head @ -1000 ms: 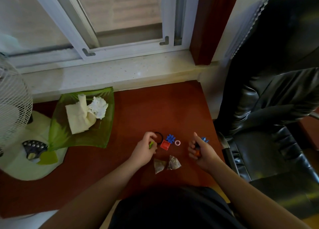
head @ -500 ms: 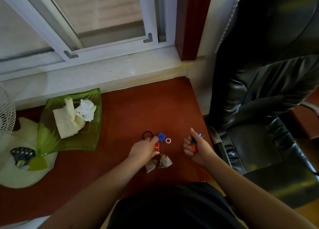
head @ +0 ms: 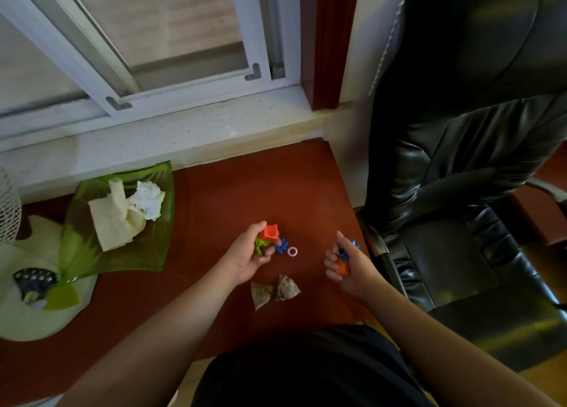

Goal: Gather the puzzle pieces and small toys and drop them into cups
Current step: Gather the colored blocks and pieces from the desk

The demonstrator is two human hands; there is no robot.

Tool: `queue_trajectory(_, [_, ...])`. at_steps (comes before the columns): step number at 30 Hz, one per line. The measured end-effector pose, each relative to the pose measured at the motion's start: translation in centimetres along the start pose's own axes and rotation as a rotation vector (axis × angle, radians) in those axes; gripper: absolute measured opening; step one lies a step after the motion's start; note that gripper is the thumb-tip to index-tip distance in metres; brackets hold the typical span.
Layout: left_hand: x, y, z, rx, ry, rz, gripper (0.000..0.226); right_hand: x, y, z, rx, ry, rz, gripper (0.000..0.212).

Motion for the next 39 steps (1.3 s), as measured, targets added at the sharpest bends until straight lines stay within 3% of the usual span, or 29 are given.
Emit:
queue_trajectory(3, [0.3,-0.4,0.6,-0.116,0.012,0.195,0.03,0.1,0.3,0.1,0.002,-0.003,-0.001,0.039])
queue_trajectory(8, [1.4,-0.4,1.0,-0.183,-0.002,0.246,0.027,0.3,0.6,0.0,-0.02,0.004,-0.003,0.039])
queue_trajectory(12, [2.2,-0.3,0.8,-0.249,-0.021,0.323,0.049,0.6,0.5,0.0,-0.031,0.001,0.0,0.039])
queue_trajectory(14, [2.4,-0.2,0.4,-0.234,-0.04,0.328,0.041,0.7,0.5,0.0,-0.036,0.001,-0.009,0.038])
queue_trajectory(17, [2.3,0.1,-0.5,-0.071,-0.065,0.268,0.02,0.8,0.6,0.2,-0.027,-0.003,-0.007,0.039])
queue_trajectory(20, [2.3,0.6,-0.9,0.094,-0.109,-0.105,0.023,0.9,0.7,0.5,-0.019,0.004,-0.008,0.039])
queue_trajectory(24, [2.2,1.1,-1.2,0.162,-0.275,-1.187,0.015,1.1,0.8,0.8,-0.014,0.017,-0.011,0.039])
queue_trajectory(26, [2.0,0.3,-1.1,0.138,-0.357,-1.592,0.008,1.2,0.8,0.9,-0.012,0.02,-0.011,0.038])
queue_trajectory(28, [1.1,-0.5,-1.4,0.066,-0.391,-1.844,0.032,1.3,1.0,1.1,-0.006,0.022,-0.018,0.039])
queue_trajectory(31, [-0.1,-1.3,-2.0,0.036,-0.397,-1.977,0.047,1.4,1.2,1.5,0.007,0.036,-0.023,0.039])
queue_trajectory(39, [-0.2,-1.2,-3.1,0.066,-0.364,-1.924,0.036,1.0,0.8,2.6,0.035,0.056,-0.114,0.039])
Point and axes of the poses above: each hand's wrist, its own z-axis away from the middle knuckle, its own y-axis out of the back of the hand, x = y × z, the point moved 4 cm from there along -z, towards the middle knuckle, and after that the axes turned 7 degrees about z, right-handed, at the moved point
